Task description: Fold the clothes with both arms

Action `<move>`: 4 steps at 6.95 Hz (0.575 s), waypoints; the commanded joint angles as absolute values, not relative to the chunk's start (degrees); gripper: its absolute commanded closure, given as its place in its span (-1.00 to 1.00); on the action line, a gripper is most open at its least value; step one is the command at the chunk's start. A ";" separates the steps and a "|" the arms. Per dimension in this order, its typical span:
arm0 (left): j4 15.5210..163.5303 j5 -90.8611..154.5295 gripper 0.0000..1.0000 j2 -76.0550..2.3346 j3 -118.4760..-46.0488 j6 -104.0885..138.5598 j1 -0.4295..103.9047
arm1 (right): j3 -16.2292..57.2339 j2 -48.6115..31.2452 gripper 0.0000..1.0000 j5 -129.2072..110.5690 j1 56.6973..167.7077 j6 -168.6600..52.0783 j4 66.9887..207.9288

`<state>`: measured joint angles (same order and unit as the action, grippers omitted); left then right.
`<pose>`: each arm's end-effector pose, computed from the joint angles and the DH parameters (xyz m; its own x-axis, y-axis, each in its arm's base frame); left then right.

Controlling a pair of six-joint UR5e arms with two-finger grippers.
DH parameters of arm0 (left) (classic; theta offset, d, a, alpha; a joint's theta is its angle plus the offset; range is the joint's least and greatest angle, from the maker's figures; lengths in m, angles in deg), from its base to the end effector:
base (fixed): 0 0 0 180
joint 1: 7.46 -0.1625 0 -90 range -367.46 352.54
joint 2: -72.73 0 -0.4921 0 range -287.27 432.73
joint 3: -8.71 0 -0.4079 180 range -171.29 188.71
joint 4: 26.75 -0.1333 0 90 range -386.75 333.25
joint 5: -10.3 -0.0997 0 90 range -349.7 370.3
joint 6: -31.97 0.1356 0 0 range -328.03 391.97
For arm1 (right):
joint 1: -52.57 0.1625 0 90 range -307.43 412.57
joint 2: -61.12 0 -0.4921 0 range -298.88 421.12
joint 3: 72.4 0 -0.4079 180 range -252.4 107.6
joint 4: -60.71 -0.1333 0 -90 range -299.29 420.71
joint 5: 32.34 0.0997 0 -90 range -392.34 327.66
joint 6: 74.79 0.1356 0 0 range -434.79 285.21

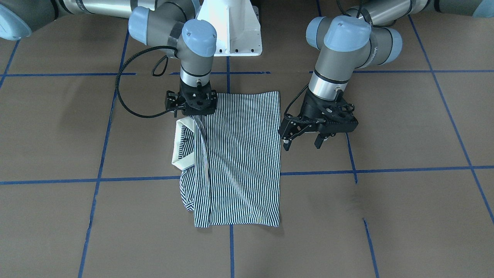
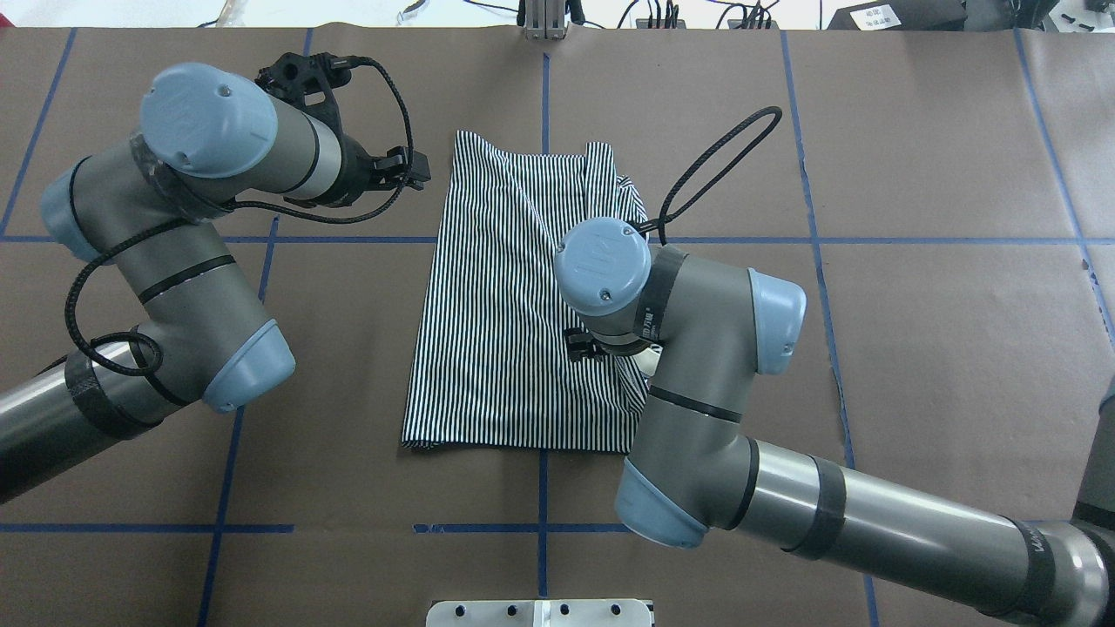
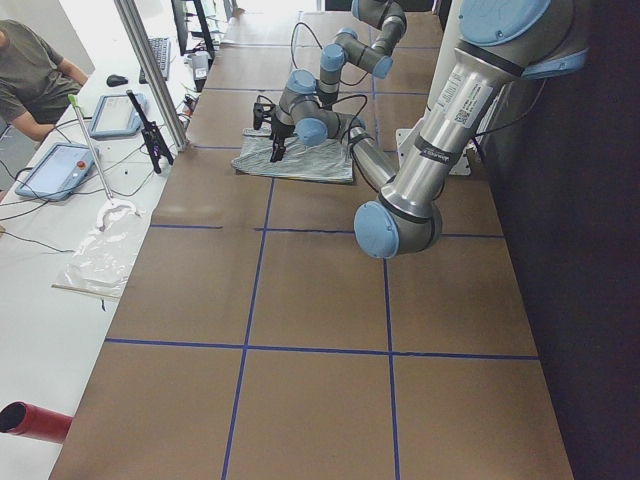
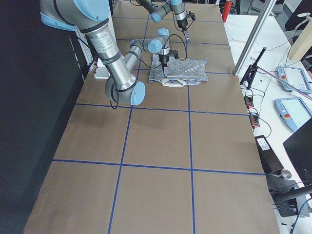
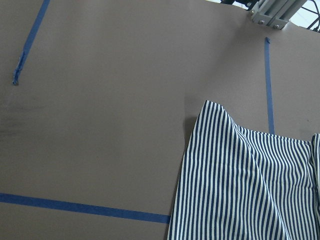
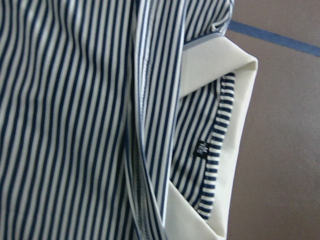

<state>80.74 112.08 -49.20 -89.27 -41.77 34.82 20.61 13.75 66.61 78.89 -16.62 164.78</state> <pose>0.4755 -0.5751 0.3060 0.5314 -0.1128 -0.8396 0.3985 0.9079 0.1303 -0.6436 -0.4435 0.2949 0.8413 -0.1651 0.5147 0.0927 0.9822 0.1635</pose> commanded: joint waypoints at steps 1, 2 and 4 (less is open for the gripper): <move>80.65 112.08 -1.00 -49.17 -89.29 -41.69 34.82 | 17.07 15.51 -1.00 66.80 78.85 -16.52 163.80; 80.74 112.08 -1.00 -49.17 -89.29 -41.86 34.82 | 16.37 15.07 -1.00 66.80 78.85 -16.52 163.81; 80.74 112.17 -1.00 -49.26 -89.29 -41.95 34.82 | 16.28 12.97 -1.00 66.80 78.68 -16.61 163.90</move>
